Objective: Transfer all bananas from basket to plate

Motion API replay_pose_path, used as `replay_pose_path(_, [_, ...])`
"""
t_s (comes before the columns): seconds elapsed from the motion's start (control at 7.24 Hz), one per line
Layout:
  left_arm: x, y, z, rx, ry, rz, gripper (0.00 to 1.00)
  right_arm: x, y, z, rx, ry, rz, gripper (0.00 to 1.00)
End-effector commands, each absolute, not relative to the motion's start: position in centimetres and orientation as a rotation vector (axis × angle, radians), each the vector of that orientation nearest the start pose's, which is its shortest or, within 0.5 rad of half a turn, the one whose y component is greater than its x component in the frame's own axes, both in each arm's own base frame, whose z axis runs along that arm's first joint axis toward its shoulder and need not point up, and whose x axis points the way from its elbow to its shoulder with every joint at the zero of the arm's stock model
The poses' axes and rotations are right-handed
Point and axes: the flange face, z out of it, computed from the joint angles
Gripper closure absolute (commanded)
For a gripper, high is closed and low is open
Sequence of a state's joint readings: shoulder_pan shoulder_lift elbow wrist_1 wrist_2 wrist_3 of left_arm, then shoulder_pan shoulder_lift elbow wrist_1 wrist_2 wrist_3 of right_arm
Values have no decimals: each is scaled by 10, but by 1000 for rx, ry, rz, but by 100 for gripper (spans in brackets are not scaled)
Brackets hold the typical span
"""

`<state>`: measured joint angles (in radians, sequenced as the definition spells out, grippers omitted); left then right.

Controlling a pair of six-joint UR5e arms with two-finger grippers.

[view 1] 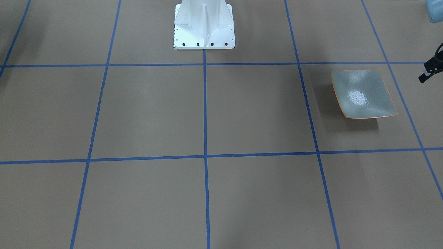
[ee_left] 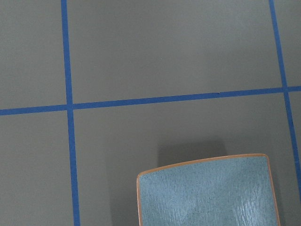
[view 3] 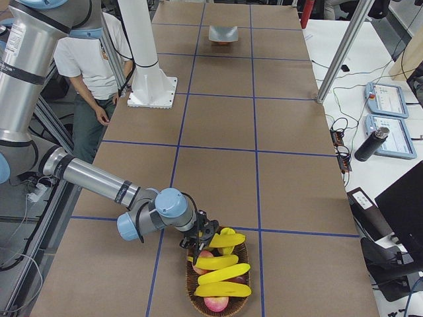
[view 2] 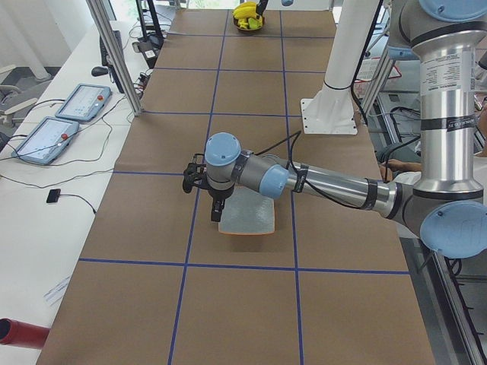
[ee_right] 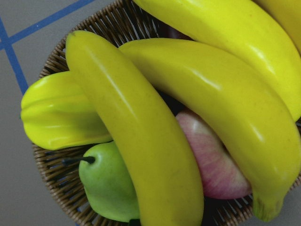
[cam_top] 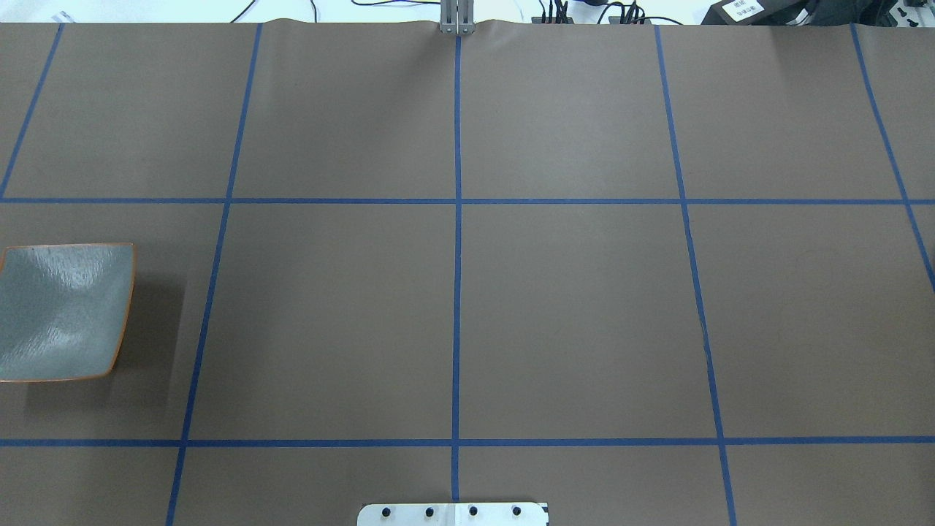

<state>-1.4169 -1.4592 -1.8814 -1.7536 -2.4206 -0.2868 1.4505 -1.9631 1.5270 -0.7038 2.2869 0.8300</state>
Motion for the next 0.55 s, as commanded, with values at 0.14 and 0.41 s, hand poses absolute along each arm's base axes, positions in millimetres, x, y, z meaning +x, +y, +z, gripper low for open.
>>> replay_pose_path(0.14, [13, -460, 528, 171, 896, 40, 0, 41, -324, 704, 58, -989, 489, 100])
replay_pose_path(0.41, [19, -489, 491, 154, 930, -97, 0, 32, -358, 657, 138, -1021, 426, 100])
